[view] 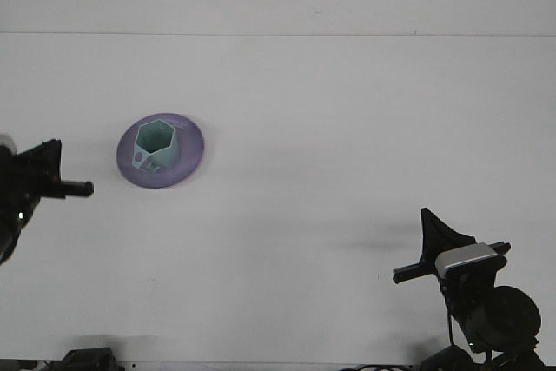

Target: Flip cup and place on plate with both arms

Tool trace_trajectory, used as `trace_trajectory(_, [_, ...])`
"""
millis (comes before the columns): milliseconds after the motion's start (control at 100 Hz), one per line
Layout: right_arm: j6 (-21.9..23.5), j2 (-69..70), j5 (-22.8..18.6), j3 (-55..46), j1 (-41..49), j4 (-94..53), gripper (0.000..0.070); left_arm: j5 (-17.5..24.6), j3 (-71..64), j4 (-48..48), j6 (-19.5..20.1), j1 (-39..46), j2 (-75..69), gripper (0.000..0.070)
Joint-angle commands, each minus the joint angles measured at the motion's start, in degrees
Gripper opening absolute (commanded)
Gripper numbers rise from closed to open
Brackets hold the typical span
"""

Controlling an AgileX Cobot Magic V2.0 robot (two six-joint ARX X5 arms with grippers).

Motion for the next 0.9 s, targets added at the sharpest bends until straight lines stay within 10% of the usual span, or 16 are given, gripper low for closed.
trace_trajectory(0, [-0.6,0.5,0.3,0.5,0.1,0.6,0.0,0.2,-11.6,6.7,-0.1,0.0,-6.6,0.0012])
trace_trajectory(370, [-1.1,-0.5,-0.3,-6.5,0.0,6.5,0.0,3.8,-53.3,24.6,-2.8,0.0,-40.3,0.0012])
trace_trajectory(890, [-0.7,-1.3,0.1,-10.4,0.0,14.9,0.0,1.0,-56.4,25.7,-5.5,0.0,-47.5,0.0013])
